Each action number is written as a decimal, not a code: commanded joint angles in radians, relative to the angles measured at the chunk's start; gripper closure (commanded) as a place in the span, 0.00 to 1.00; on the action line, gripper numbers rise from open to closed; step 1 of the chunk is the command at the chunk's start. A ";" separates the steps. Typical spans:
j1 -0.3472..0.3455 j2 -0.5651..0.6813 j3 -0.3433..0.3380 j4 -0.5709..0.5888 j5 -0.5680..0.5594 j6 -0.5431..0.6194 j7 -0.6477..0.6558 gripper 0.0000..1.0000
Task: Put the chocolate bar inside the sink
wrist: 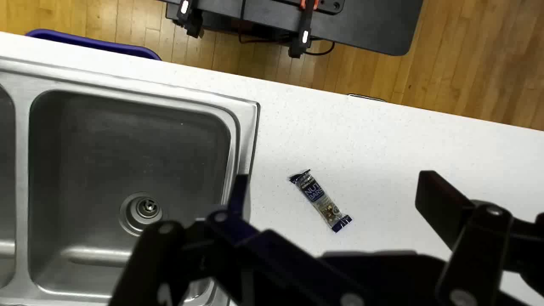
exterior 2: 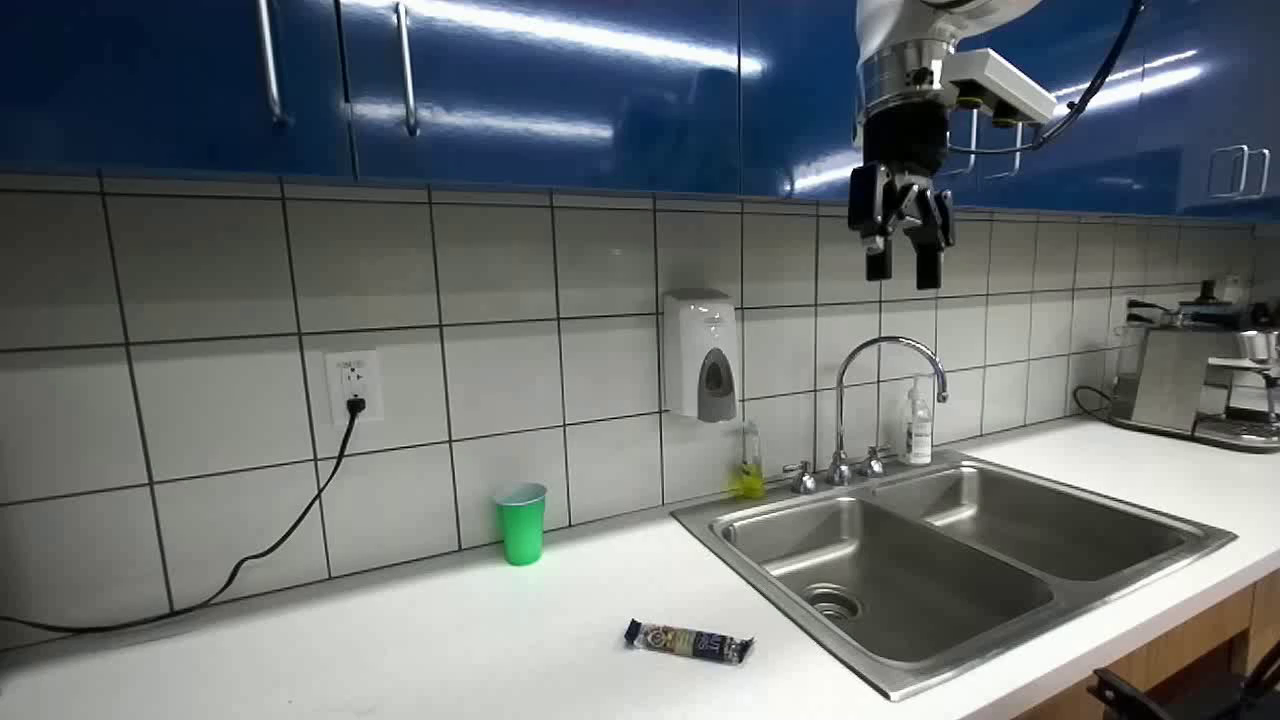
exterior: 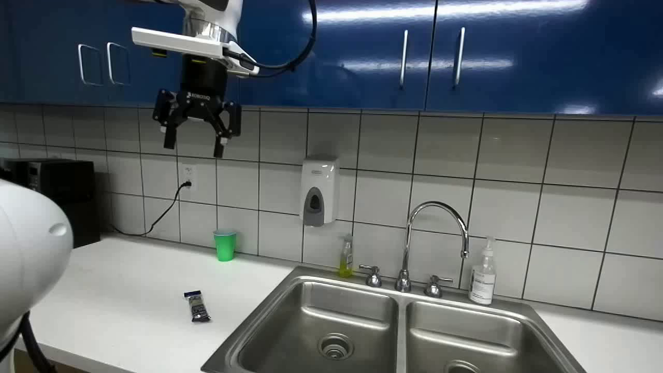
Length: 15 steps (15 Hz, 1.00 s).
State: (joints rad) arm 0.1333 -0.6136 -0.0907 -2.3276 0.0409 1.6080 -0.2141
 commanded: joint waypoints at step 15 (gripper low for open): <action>-0.032 -0.048 0.022 -0.028 0.002 -0.032 -0.007 0.00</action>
State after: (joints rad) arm 0.1328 -0.6171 -0.0897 -2.3382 0.0408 1.6059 -0.2141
